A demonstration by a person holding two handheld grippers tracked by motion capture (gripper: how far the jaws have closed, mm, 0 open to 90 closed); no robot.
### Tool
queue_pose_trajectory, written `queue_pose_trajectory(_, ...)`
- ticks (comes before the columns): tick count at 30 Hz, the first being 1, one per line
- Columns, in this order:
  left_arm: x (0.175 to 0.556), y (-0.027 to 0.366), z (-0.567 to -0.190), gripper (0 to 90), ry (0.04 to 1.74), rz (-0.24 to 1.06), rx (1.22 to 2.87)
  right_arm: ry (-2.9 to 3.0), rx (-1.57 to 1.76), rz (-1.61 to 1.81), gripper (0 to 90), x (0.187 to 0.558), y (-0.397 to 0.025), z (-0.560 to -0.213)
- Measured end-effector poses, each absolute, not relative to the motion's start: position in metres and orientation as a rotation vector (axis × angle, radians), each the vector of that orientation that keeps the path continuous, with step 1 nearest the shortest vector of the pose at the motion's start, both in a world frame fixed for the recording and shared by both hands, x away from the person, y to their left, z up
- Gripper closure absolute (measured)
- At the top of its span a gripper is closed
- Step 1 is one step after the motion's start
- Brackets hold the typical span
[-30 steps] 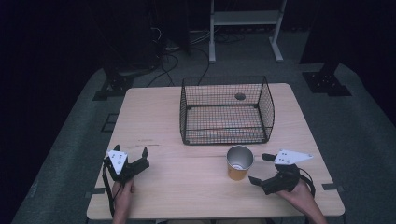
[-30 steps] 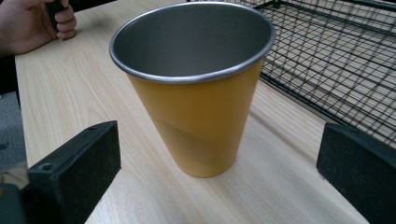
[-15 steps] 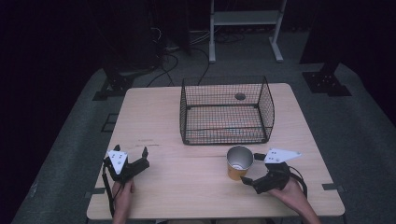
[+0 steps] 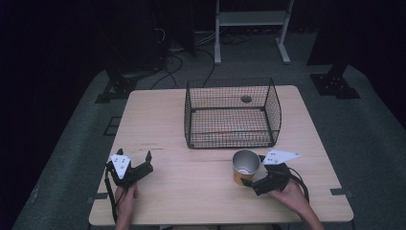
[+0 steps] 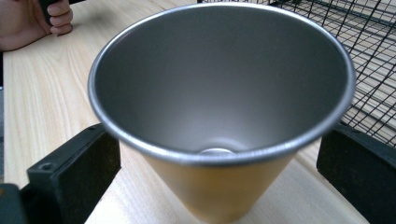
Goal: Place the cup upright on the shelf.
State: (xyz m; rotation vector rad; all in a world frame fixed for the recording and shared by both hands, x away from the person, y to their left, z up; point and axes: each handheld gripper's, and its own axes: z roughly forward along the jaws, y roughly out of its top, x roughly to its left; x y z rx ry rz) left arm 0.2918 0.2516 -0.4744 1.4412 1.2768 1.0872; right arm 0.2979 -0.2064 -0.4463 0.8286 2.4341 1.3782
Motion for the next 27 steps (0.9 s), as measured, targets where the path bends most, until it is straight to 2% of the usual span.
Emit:
queue_pose_trajectory(16,0.292,0.252,-0.474,0.8,1.275,1.086,1.441,2.454,0.810,1.365,0.0,0.309,-0.191,-0.443)
queue_pose_trajectory(17,0.292,0.252,-0.474,0.8,1.275,1.086,1.441,2.456,0.811,1.360,0.7,0.309,-0.190,-0.443)
queue_pose_trajectory(19,0.292,0.252,-0.474,0.8,1.275,1.086,1.442,2.464,0.795,1.377,10.6,0.309,-0.191,-0.443)
queue_pose_trajectory(20,0.292,0.252,-0.474,0.8,1.275,1.086,1.442,2.464,0.792,1.385,12.3,0.309,-0.191,-0.443)
queue_pose_trajectory(27,0.292,0.252,-0.474,0.8,1.275,1.086,1.441,2.484,0.784,1.361,13.1,0.309,-0.191,-0.440)
